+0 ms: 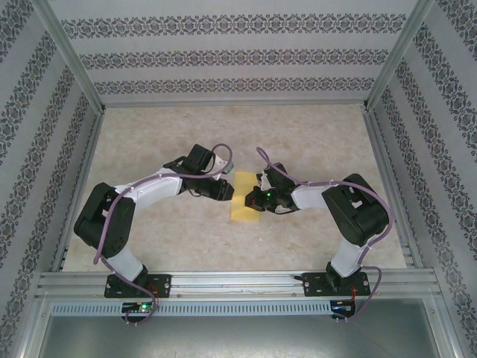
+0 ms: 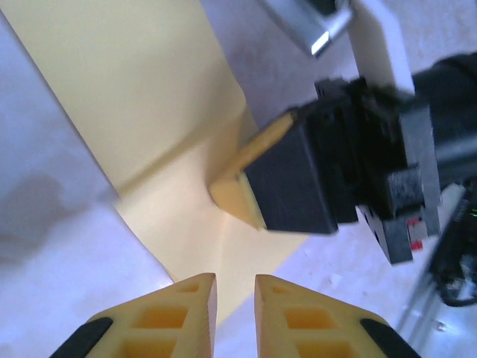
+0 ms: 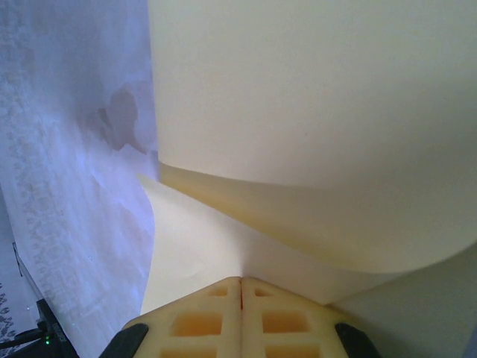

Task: Fold a paper plane with a square sheet of paper (fold left side to right side)

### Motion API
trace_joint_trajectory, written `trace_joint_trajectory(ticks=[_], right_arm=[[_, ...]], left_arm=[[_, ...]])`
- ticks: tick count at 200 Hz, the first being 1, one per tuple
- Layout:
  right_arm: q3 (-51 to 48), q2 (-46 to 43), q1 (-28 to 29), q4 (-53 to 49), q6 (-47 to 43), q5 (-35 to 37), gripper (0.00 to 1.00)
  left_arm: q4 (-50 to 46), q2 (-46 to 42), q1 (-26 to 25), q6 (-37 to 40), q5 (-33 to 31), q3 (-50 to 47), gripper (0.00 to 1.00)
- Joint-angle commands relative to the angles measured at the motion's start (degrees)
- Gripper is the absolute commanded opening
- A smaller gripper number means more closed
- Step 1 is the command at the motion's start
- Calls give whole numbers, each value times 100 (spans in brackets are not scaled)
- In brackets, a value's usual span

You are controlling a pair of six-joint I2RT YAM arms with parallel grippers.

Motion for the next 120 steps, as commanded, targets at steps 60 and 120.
trace_joint_trajectory(ticks=[60, 120], right_arm=[[-127, 134, 90, -328, -109, 243, 0], [-125, 169, 90, -343, -124, 224, 0]], left_arm=[[875, 425, -282, -1040, 1087, -387, 16], [819, 787, -326, -911, 926, -285, 16]])
